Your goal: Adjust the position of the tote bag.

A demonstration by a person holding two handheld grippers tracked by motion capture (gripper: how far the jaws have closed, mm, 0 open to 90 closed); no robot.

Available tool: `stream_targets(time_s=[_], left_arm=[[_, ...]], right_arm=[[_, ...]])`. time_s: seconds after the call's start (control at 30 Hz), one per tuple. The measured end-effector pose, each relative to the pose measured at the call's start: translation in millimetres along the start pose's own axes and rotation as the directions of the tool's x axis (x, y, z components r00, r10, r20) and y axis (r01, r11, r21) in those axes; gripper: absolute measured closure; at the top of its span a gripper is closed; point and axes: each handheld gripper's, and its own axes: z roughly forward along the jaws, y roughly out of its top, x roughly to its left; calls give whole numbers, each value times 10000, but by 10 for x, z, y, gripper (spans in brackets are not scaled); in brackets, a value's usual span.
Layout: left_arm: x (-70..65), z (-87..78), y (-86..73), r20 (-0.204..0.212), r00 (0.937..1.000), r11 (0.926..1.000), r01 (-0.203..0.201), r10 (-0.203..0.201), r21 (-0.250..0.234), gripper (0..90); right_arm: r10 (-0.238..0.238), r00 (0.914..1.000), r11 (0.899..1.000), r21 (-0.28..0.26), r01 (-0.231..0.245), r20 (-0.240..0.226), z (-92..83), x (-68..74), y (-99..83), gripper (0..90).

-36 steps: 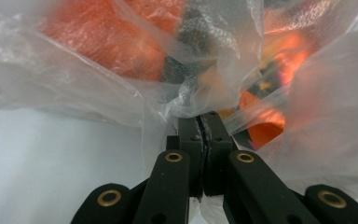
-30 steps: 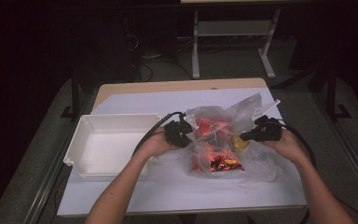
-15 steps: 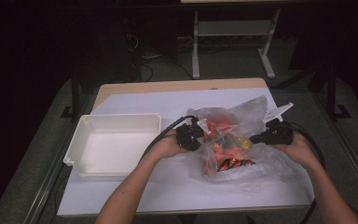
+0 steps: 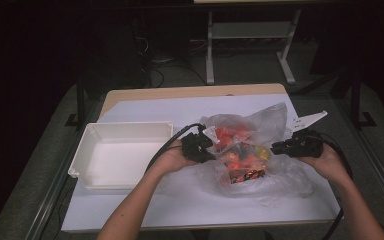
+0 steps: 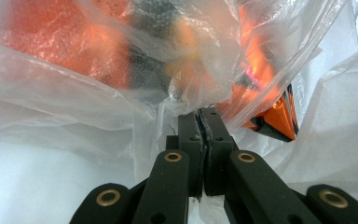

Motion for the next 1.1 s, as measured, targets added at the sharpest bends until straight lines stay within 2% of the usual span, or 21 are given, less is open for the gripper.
stream_targets(time_s=[0.13, 0.2, 0.37, 0.47, 0.67, 0.73, 0.77, 0.83, 0.9, 0.93, 1.1], left_arm=[[-17, -14, -16, -61, 10000, 10000, 19, -19, -19, 885], [-29, -24, -15, -107, 9999, 10000, 29, -30, -69, 885], [-37, -29, -27, -158, 9998, 9999, 124, -125, -52, 885], [-47, -15, -37, -187, 9997, 9999, 127, -127, -34, 883], [-70, -15, -56, -228, 9996, 9999, 153, -154, -33, 870], [-74, -30, -60, -252, 9996, 9999, 138, -139, -41, 867], [-80, -33, -66, -247, 9996, 9998, 164, -166, -68, 861], [-90, -50, -77, -248, 9995, 9998, 181, -183, -70, 854], [-94, -70, -93, -227, 9995, 9997, 233, -235, -86, 832], [-91, -86, -102, -235, 9995, 9997, 204, -206, -107, 824], [-91, -175, -147, -150, 9987, 9978, 478, -486, -462, 761]], right_arm=[[-205, 9998, 9992, -334, 204, -33, -126, 106, 43, 716], [-301, 9993, 9983, -502, 290, -203, -182, 159, 60, 716], [-886, 9949, 9939, -707, 850, -487, -277, 374, 111, 723], [-1302, 9879, 9896, -731, 1242, -837, -294, 535, 149, 741], [-2251, 9643, 9734, -747, 2164, -1395, -218, 821, 207, 775], [-2476, 9594, 9686, -582, 2417, -1353, -159, 897, 229, 739], [-2541, 9595, 9671, -474, 2501, -1215, -123, 922, 241, 689], [-2719, 9602, 9622, -39, 2722, -647, -35, 935, 267, 601], [-2586, 9640, 9655, 155, 2600, -613, 58, 908, 297, 564], [-2566, 9644, 9659, 184, 2582, -635, 101, 892, 311, 577], [-2615, 9626, 9630, 488, 2652, -716, 291, 797, 429, 845]])
